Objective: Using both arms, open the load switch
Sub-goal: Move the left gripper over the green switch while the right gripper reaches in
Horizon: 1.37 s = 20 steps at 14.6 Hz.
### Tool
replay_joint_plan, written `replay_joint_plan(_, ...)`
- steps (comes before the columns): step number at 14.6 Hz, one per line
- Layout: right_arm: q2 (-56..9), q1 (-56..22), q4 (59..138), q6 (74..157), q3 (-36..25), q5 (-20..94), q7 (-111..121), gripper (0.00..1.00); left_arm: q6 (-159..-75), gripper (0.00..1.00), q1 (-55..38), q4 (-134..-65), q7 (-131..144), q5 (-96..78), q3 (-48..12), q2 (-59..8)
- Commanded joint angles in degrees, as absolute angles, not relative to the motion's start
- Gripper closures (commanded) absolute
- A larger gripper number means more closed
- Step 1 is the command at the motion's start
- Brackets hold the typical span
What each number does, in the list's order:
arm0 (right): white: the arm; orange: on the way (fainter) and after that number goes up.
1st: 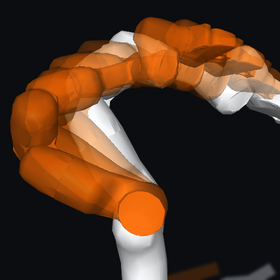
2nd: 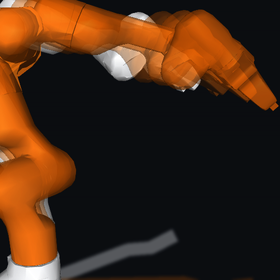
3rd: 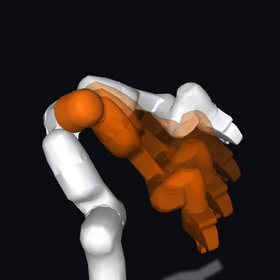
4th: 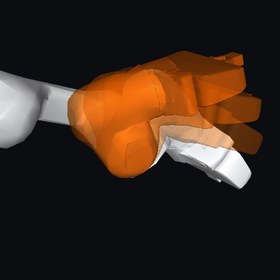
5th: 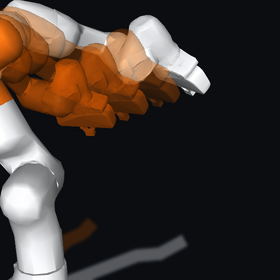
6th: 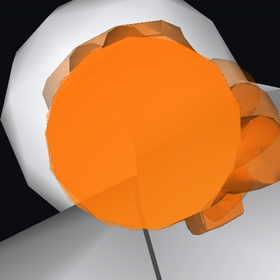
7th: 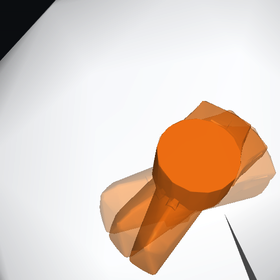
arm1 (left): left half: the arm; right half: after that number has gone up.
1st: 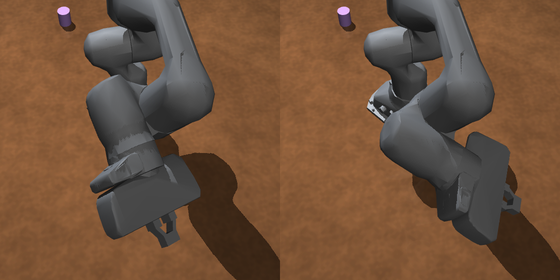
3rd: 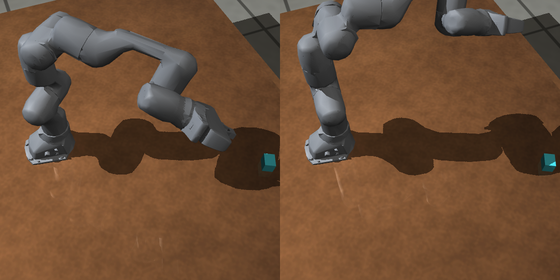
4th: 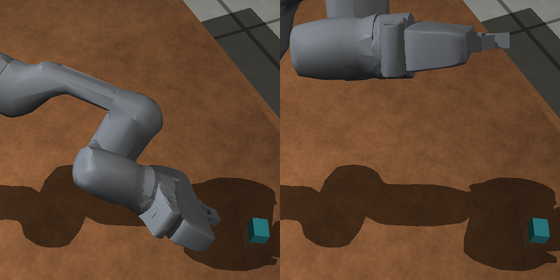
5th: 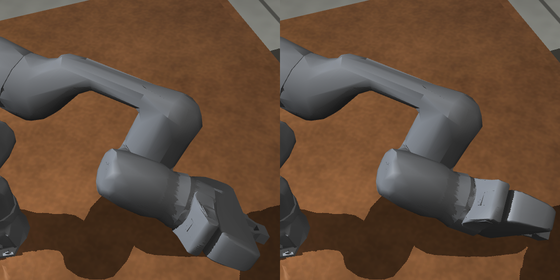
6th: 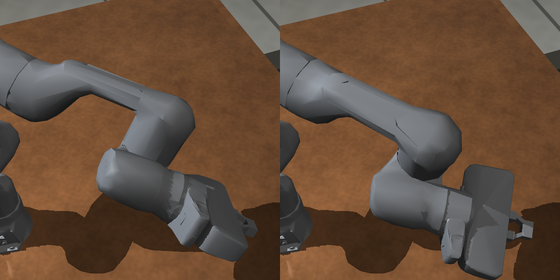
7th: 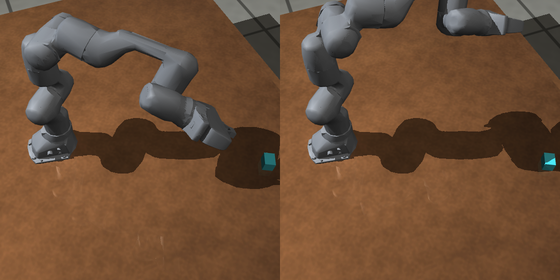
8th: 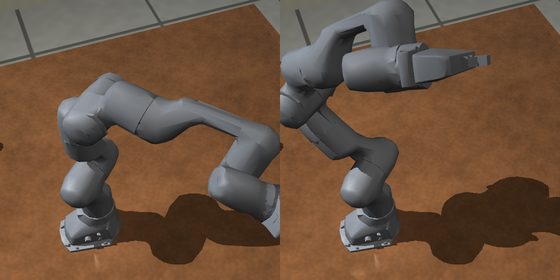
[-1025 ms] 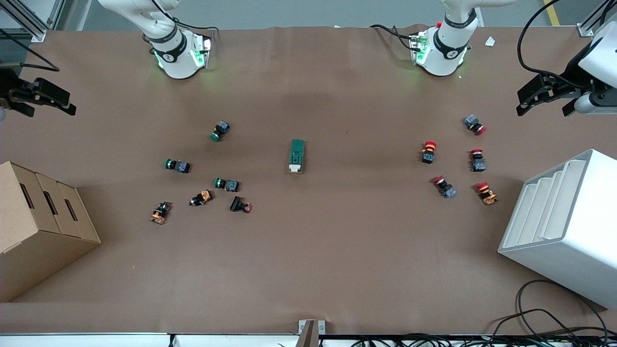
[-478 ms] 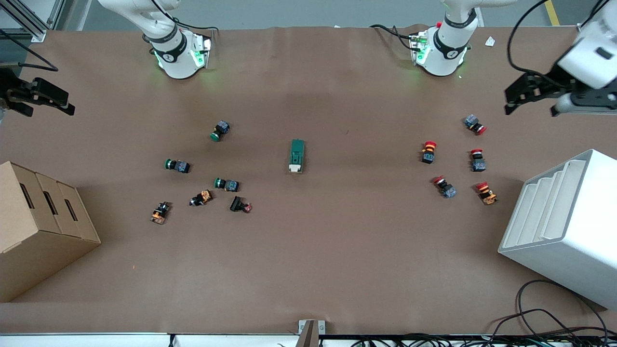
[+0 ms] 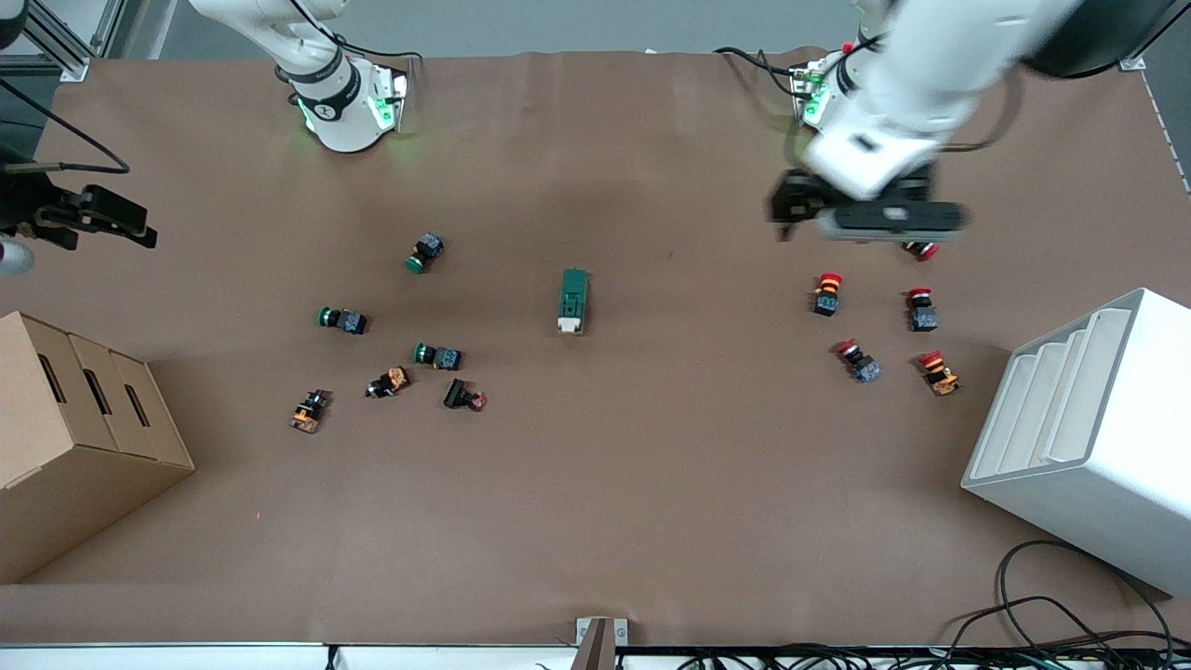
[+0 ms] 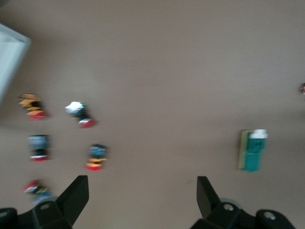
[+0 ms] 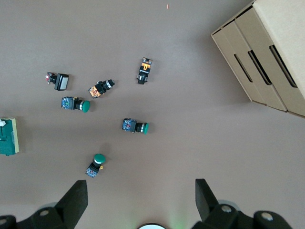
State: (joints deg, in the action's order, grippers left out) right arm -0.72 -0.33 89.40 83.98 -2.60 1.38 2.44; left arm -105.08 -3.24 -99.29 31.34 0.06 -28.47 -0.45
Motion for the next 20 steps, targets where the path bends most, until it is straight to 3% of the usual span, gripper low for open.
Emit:
replay_joint_plan(1,-1.58,-1.40,90.09,84.29,-2.28,1.75,-1.47,0.00,-115.01,0.00,-4.73,-103.87,43.98,5.68,-35.75,-3.93)
replay_joint_plan(7,-6.75,-11.49,90.35,85.07,-2.20,3.16,-32.65,0.00,-123.56,0.00,-19.58,-104.06,75.45,31.51,-36.91,-19.75)
replay_joint_plan(12,-14.49,-20.82,89.91,91.48,-2.20,6.48,-53.05,0.00,-125.51,0.01,-26.71,-104.15,92.95,50.76,-36.91,-29.95)
replay_joint_plan(16,-22.66,-22.93,89.04,97.37,-2.20,17.39,-64.49,0.00,-125.51,0.01,-30.49,-104.50,109.66,66.32,-36.91,-36.72)
replay_joint_plan(20,-35.30,-31.80,81.94,101.86,-2.37,17.14,-80.56,0.00,-125.33,0.01,-33.40,-109.32,123.54,82.22,-36.83,-39.11)
